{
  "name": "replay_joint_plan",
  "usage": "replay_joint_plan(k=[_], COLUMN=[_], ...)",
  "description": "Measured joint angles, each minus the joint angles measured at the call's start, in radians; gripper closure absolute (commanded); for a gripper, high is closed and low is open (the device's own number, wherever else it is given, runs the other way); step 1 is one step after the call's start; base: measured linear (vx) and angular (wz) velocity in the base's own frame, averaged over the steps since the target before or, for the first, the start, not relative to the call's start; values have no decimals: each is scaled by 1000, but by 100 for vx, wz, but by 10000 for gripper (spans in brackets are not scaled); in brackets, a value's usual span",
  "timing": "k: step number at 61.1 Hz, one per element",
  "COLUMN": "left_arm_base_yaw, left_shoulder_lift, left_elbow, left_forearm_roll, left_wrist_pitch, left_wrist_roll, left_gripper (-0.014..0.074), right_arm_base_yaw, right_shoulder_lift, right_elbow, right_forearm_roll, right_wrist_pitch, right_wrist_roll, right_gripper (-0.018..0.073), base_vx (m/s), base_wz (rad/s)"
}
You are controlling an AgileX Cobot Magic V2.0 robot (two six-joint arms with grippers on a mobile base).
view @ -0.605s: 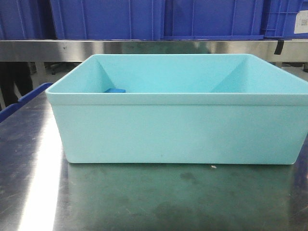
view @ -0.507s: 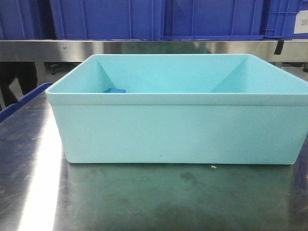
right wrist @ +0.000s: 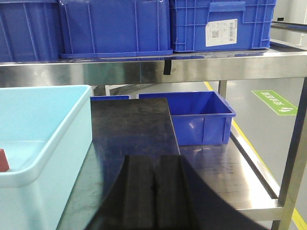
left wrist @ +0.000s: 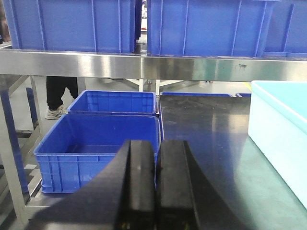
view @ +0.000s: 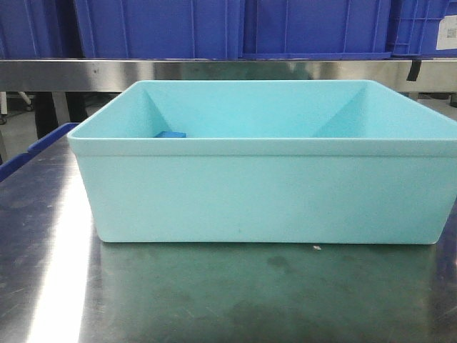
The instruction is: Pick red cube and place on left shelf
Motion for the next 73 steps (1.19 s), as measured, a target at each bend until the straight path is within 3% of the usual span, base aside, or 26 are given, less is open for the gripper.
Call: replay_joint_plan(k=[35,54,73], left_arm_base_yaw=[0,0,0], left_shoulder_lift=[0,0,0], left_elbow=[0,0,0], left_forearm_roll=[0,0,0], left_wrist_pitch=[0,0,0], left_wrist_roll=[0,0,0], left_gripper=[495,495,495], right_arm_base_yaw=[0,14,266], right_shoulder_lift=[0,237,629], right_elbow=[-52,-548,-966], right_forearm_roll=[29,-5,-5], right_wrist_pitch=[-39,336,605], right_wrist_roll=[0,-2,-6], right_gripper=[506,506,505], base_vx=[0,0,0], base_wz=[0,0,0])
